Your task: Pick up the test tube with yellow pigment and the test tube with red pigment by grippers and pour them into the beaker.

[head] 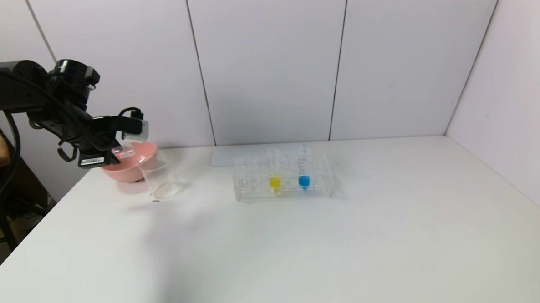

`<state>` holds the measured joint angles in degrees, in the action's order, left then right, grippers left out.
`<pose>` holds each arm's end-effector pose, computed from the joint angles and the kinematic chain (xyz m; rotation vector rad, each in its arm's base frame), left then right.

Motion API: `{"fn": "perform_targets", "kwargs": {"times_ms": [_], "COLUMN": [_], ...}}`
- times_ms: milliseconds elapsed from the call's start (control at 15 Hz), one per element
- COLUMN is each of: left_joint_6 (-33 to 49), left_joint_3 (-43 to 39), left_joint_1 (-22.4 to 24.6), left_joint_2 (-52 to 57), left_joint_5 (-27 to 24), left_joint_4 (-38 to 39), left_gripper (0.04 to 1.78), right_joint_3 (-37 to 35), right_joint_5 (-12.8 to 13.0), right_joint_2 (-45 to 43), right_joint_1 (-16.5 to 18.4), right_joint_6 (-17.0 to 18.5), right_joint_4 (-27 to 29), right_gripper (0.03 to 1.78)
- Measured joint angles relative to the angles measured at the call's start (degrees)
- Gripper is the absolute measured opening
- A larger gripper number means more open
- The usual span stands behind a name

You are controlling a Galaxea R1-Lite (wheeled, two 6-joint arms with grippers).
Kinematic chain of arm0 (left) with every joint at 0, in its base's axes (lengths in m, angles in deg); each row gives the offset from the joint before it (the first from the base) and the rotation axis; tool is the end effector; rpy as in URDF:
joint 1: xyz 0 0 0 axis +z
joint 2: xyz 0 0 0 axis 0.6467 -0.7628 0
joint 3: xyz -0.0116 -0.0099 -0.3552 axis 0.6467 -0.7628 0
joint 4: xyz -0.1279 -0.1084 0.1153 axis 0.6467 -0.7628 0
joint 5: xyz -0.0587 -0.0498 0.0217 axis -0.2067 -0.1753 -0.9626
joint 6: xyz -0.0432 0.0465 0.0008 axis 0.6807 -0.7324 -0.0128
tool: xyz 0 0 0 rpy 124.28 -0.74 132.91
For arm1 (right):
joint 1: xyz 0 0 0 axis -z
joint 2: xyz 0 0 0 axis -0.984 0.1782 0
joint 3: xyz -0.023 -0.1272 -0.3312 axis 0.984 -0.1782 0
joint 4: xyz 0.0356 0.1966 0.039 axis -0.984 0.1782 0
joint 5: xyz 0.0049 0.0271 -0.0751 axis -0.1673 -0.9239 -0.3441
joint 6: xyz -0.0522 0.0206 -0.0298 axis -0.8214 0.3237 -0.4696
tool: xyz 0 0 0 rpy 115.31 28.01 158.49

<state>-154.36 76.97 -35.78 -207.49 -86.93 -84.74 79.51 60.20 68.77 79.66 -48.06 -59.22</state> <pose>0.4629 0.0369 0.2491 1.3114 0.7788 -0.5735 -0.0230 -0.0003 0.0764 0.0033 -0.0016 -0.0024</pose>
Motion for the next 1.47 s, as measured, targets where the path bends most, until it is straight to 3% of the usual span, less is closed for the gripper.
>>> {"fn": "perform_targets", "kwargs": {"times_ms": [533, 800, 1467], "left_joint_6": [-0.55, -1.16, -1.49], "left_joint_3": [0.06, 0.06, 0.43], "left_joint_1": [-1.93, -3.08, -4.41], "left_joint_2": [-0.46, -0.52, -1.90], "left_joint_5": [2.23, 6.67, 10.84], "left_joint_4": [0.28, 0.28, 0.74], "left_gripper": [0.47, 0.47, 0.47], "right_joint_3": [0.00, 0.00, 0.00], "right_joint_5": [0.00, 0.00, 0.04], "right_joint_2": [0.00, 0.00, 0.00], "right_joint_1": [0.00, 0.02, 0.00], "right_joint_6": [0.00, 0.00, -0.02], "right_joint_4": [0.00, 0.00, 0.00], "right_gripper": [1.70, 1.70, 1.70]}}
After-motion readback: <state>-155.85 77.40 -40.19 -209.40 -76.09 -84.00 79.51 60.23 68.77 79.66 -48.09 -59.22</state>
